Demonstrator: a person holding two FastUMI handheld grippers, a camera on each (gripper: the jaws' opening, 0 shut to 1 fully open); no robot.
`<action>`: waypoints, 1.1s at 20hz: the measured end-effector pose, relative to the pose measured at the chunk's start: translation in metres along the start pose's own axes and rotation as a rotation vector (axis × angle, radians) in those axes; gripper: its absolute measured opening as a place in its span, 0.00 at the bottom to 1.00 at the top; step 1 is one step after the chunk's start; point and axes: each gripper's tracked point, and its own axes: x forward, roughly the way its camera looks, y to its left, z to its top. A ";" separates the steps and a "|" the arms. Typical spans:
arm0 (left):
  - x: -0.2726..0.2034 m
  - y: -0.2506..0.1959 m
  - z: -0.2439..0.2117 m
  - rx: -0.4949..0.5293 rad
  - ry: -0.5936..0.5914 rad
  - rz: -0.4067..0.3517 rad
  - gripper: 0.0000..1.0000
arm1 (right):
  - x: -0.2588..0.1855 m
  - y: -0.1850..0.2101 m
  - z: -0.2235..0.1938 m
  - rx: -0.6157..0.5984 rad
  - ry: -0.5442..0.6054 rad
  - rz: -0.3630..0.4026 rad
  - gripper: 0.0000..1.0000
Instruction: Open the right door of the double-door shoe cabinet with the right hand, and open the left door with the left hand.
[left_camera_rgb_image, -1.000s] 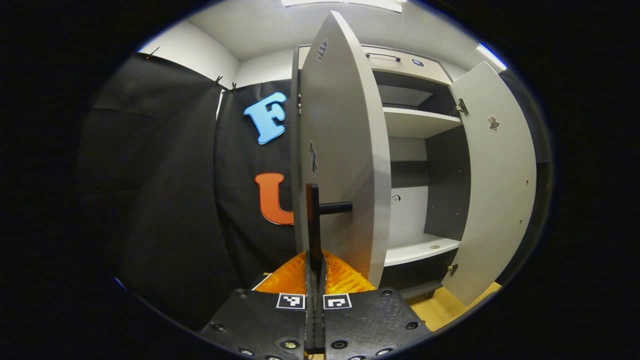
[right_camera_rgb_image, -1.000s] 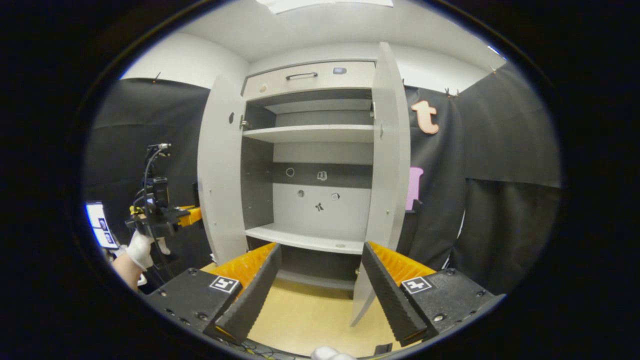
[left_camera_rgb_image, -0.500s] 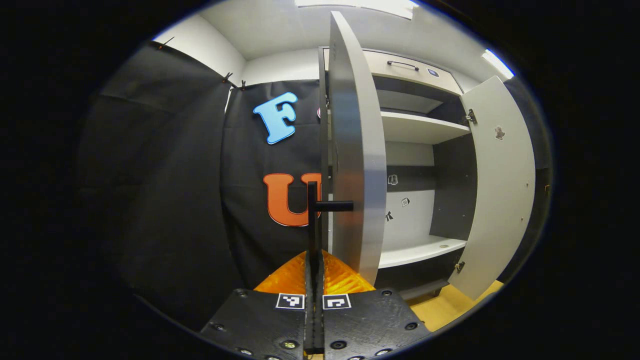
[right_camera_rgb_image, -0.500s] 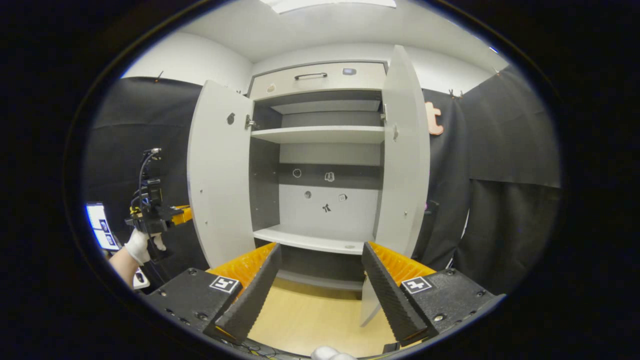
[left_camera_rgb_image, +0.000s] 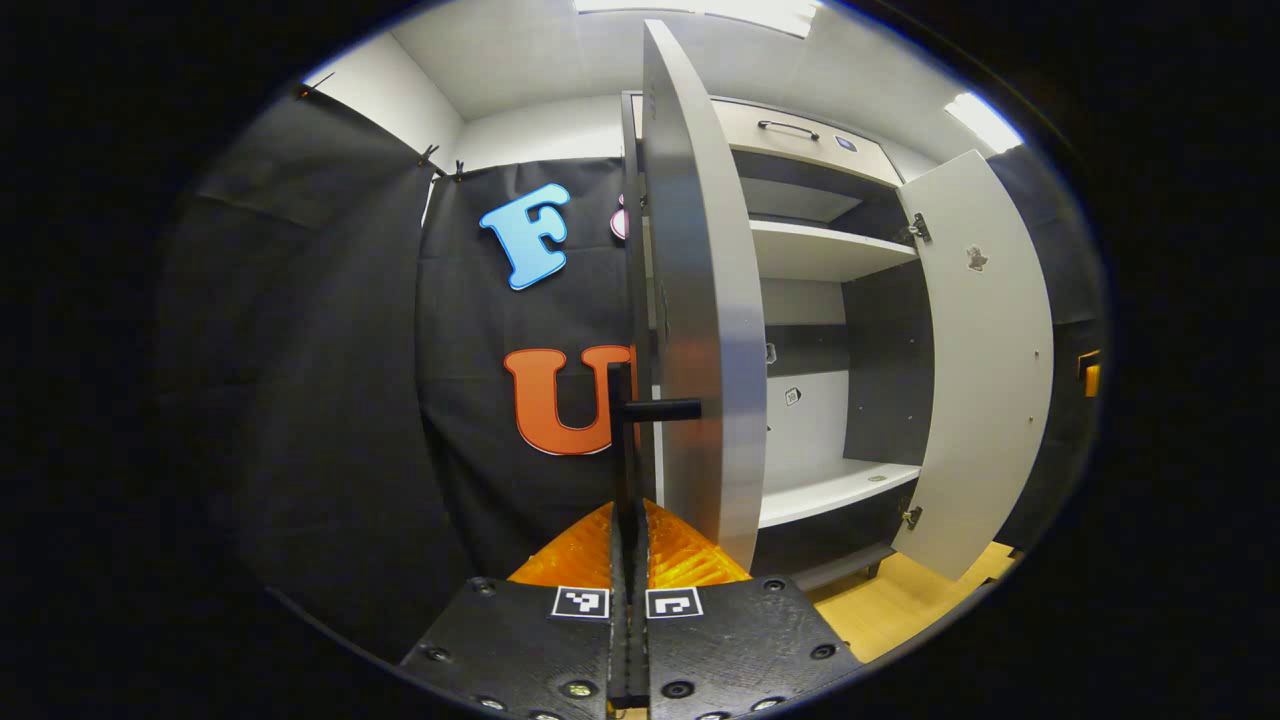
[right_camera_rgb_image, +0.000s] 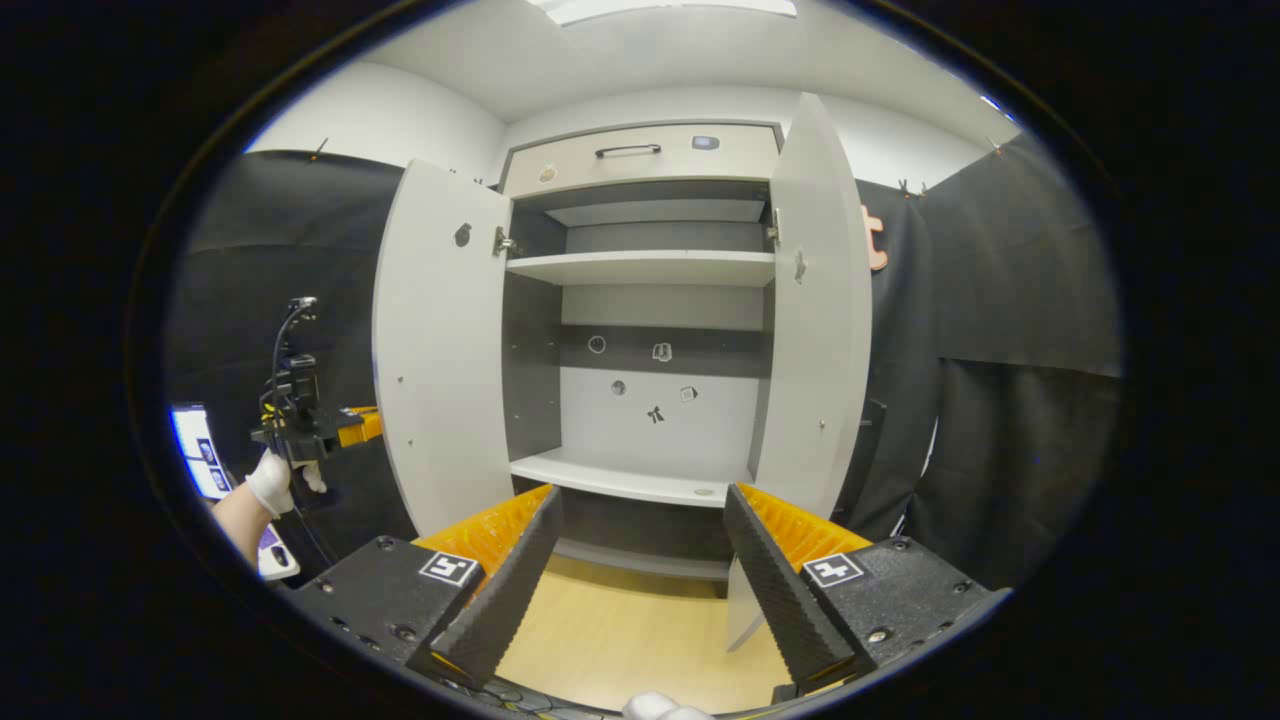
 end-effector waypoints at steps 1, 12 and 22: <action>0.003 0.000 0.000 -0.003 0.003 0.005 0.00 | 0.000 0.001 -0.001 -0.002 0.000 0.000 1.00; -0.016 0.028 0.001 -0.001 0.003 0.107 0.88 | -0.004 -0.008 -0.001 0.003 0.000 -0.013 1.00; -0.079 0.011 0.010 0.036 0.049 0.135 0.97 | 0.000 -0.020 0.005 0.012 -0.017 -0.057 1.00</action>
